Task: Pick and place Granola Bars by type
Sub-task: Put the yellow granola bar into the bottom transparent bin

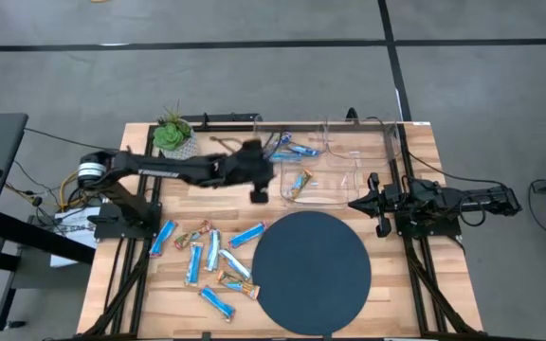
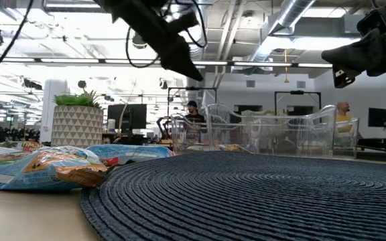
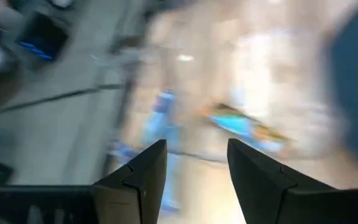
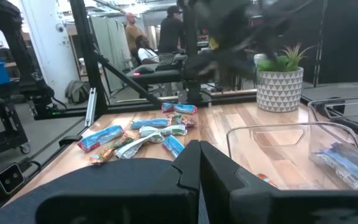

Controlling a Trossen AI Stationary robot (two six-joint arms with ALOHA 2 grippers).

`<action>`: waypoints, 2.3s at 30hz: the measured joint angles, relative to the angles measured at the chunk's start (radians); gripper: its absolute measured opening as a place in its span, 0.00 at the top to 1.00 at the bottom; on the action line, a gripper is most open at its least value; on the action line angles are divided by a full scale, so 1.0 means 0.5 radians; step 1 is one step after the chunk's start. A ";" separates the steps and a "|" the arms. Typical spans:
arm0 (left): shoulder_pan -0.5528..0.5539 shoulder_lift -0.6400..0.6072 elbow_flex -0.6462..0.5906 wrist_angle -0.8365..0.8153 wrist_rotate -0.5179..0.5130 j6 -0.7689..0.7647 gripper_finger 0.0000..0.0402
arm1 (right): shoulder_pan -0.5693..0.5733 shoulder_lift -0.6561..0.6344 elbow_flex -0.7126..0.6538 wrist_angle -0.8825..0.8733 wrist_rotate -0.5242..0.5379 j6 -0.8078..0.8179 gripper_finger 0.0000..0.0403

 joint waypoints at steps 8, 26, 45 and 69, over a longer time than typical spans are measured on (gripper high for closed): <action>-0.467 -0.296 -0.401 -0.321 0.002 -0.820 0.59 | 0.000 0.000 0.000 0.000 0.000 0.001 1.00; -0.912 -0.421 -0.500 -1.270 0.275 -2.383 0.67 | 0.000 0.000 0.000 -0.001 0.000 0.000 1.00; -1.029 -0.357 -0.499 -1.623 1.012 -3.218 0.72 | 0.000 0.000 0.000 0.000 0.000 0.001 1.00; -1.147 -0.104 -0.499 -1.575 1.028 -3.579 0.46 | 0.000 0.000 0.000 0.000 0.000 0.000 1.00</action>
